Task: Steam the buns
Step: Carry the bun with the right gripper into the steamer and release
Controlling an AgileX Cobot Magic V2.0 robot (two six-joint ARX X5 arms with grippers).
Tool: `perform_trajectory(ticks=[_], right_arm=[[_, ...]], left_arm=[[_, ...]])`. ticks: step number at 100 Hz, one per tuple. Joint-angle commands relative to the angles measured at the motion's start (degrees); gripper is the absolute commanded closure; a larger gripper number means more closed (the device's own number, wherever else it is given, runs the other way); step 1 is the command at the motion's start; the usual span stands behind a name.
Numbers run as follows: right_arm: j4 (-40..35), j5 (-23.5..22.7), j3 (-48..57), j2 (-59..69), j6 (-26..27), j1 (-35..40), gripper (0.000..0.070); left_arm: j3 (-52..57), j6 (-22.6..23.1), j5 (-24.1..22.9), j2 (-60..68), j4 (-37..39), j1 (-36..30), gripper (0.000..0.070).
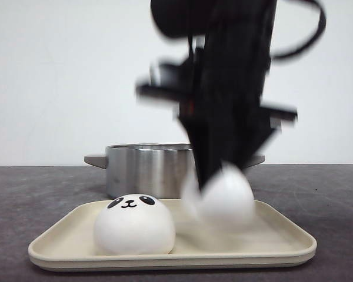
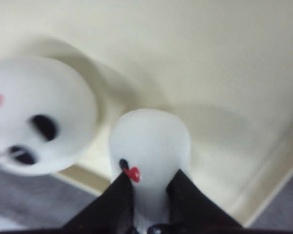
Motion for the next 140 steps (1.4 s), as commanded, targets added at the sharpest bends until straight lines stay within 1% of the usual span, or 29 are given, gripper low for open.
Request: perform_trajectory(ticks=[1,6,16,23,27,36,45,55,63,78,90,101,104,106,116,120,131,140], right_arm=[[1.38,0.33,5.05,-4.42,-2.25,0.74,0.0692],[2.34,1.66,7.58,-6.64,-3.45,0.72,0.0692],[5.22,6.38,13.11,-8.98,-7.17,0.0,0.0693],[6.21,7.52,17.22,-9.11,-10.21,-2.01,0.0693],[6.71,7.39,19.21,-8.7,-11.85,-3.63,0.0693],[8.02,7.23,22.43,-6.67,-13.55,-6.47,0.0693],[8.61,6.49,23.85,-3.8,-14.47,-9.38,0.0693],[9.07,4.28,23.91,0.17,-14.8,-12.57,0.0693],[9.33,4.02,23.91,4.0,-14.86,-14.38,0.0693],[12.46,-0.31,23.91,11.47,-15.04,-16.66,0.0693],[13.14,-0.26,23.91,16.41,-14.86,-17.22,0.0692],[12.15,-0.28,23.91,19.23,-14.86,-17.55,0.0687],[12.04,-0.35,23.91,19.8,-14.86,-17.55,0.0662],[11.67,-0.35,23.91,20.06,-14.86,-17.55,0.0625],[10.34,-0.26,23.91,20.65,-15.06,-17.81,0.0349],[10.01,-0.15,23.91,20.65,-15.06,-17.88,0.0312],[10.03,-0.11,23.91,20.65,-15.04,-17.88,0.0256],[9.29,-0.11,23.91,20.65,-14.97,-18.23,0.0178]], left_arm=[[1.05,0.55,-0.15,0.31,0.57,-0.52,0.0146],[1.05,0.55,-0.15,0.31,0.63,-0.52,0.0146],[1.05,0.57,-0.15,0.31,0.63,-0.52,0.0146],[1.05,0.57,-0.15,0.31,0.63,-0.52,0.0146],[1.05,0.57,-0.15,0.31,0.63,-0.52,0.0146],[1.05,0.57,-0.15,0.31,0.66,-0.52,0.0146],[1.05,0.85,-0.17,0.31,0.7,-0.52,0.0146],[1.05,0.98,-0.81,0.35,0.7,-0.52,0.0146],[1.05,0.98,-1.55,0.35,0.68,-0.52,0.0146],[1.05,0.92,-1.64,0.33,0.55,-0.52,0.0146],[1.05,0.63,-1.64,0.33,0.11,-0.52,0.0146],[1.05,0.33,-1.68,0.35,-0.44,-0.52,0.0146],[1.05,0.33,-1.79,0.35,-0.44,-0.52,0.0146],[1.05,0.33,-1.9,0.35,-0.44,-0.52,0.0146],[1.05,0.33,-2.05,0.33,-0.44,-0.52,0.0146],[1.05,0.31,-2.05,0.33,-0.48,-0.52,0.0146],[1.05,0.31,-2.05,0.35,-0.66,-0.52,0.0146],[1.05,0.33,-2.05,0.35,-0.68,-0.52,0.0146]])
